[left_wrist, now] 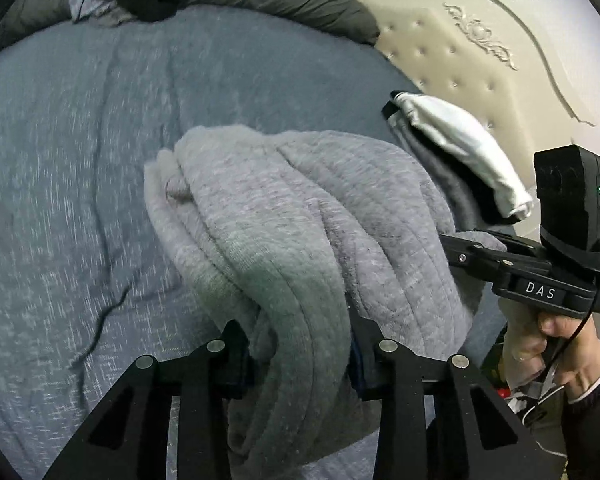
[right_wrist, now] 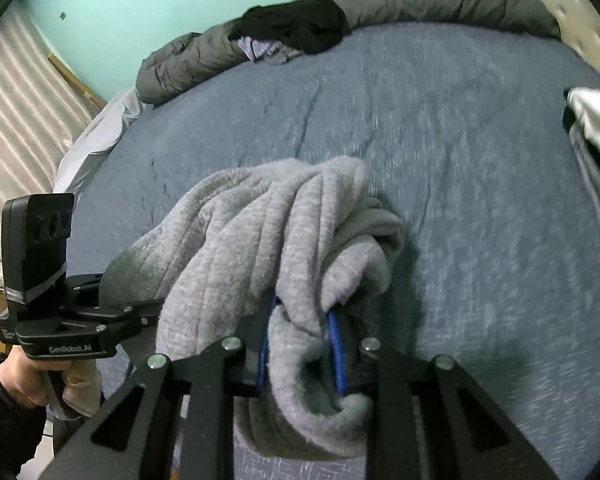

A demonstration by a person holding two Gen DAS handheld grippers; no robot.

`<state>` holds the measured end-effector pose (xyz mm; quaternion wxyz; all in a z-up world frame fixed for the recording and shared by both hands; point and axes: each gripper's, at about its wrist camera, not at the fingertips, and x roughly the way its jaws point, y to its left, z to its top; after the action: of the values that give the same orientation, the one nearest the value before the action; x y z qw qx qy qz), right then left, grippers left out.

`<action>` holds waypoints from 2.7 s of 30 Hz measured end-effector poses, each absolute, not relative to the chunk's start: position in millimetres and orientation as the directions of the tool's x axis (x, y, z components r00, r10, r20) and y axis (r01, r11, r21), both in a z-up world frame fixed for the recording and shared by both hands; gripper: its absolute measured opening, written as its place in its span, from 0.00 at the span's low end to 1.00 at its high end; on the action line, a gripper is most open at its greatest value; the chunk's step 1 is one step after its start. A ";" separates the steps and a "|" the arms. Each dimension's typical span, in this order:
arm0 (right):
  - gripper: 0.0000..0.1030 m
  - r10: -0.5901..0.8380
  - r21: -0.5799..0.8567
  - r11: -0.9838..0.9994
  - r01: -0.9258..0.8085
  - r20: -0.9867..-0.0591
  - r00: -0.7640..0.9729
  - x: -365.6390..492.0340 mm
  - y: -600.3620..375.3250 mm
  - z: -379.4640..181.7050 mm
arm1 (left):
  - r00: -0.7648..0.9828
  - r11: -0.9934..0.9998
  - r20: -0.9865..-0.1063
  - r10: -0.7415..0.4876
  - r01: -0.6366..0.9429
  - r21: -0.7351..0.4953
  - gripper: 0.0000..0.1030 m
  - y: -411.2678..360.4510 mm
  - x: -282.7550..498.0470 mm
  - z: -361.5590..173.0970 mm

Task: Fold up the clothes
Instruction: 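Lift the grey hoodie bundle with both tools and hold it up, then carry the bundle with both tools toward the clothes stack by the headboard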

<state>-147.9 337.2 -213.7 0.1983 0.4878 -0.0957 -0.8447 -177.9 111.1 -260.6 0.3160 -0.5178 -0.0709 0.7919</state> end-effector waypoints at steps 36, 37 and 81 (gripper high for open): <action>0.22 -0.090 0.022 -0.995 0.101 -0.657 -0.748 -154.4 636.8 -17.2 | -0.343 -0.639 -0.606 0.718 -0.671 -0.378 0.37 462.2 -216.4 -75.7; 0.22 -0.079 0.018 -0.996 0.089 -0.657 -0.750 -156.0 645.5 -18.6 | -0.337 -0.637 -0.606 0.721 -0.668 -0.385 0.38 472.8 -216.7 -78.7; 0.06 -0.045 0.154 -0.983 -0.102 -0.733 -0.678 -168.7 723.0 -116.5 | -0.327 -0.658 -0.749 0.576 -0.729 -0.189 0.51 566.5 -223.1 -152.2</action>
<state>-168.7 723.0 -116.5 -0.0156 0.4008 -0.0914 -0.9115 -223.1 566.5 -152.2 0.4032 -0.4171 0.0913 0.8094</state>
